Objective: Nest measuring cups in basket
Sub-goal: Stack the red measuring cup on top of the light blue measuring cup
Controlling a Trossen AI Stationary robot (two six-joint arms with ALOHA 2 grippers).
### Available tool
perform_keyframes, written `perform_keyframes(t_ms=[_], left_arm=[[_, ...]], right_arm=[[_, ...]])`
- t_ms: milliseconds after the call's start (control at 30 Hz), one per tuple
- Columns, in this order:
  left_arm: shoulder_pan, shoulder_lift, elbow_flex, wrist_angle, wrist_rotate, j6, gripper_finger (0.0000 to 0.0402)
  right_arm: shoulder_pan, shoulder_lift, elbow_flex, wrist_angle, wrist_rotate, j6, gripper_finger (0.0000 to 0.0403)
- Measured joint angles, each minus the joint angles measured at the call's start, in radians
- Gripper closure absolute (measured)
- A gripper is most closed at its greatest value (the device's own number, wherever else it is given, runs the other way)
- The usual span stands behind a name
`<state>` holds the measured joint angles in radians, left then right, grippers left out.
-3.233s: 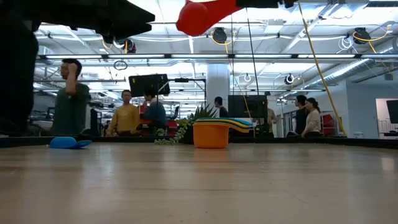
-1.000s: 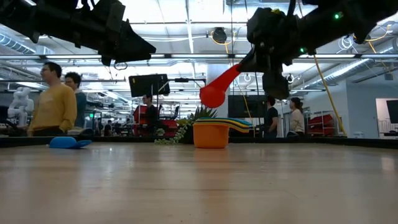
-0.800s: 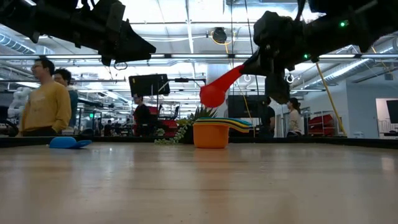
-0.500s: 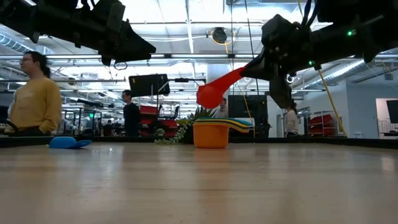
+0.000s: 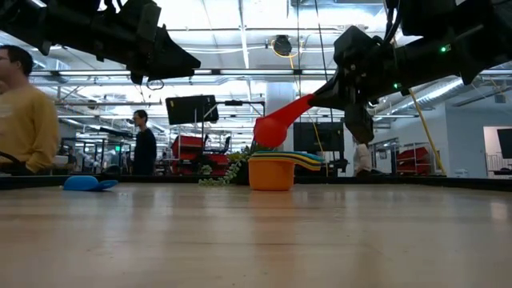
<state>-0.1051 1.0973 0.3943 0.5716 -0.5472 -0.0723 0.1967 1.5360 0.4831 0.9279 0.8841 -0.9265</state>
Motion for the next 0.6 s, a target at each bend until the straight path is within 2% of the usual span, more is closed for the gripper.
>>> perform_keyframes(t_ms=[367, 500, 600], left_arm=[[0.000, 0.000, 0.000, 0.000, 0.000, 0.000, 0.0215], [0.000, 0.000, 0.000, 0.000, 0.000, 0.000, 0.0215], [0.000, 0.000, 0.000, 0.000, 0.000, 0.000, 0.0215]], right_arm=[[-0.011, 0.000, 0.000, -0.033, -0.004, 0.002, 0.0403], [-0.026, 0.000, 0.000, -0.071, -0.052, 0.024, 0.0403], [-0.027, 0.000, 0.000, -0.069, -0.051, 0.035, 0.0403]])
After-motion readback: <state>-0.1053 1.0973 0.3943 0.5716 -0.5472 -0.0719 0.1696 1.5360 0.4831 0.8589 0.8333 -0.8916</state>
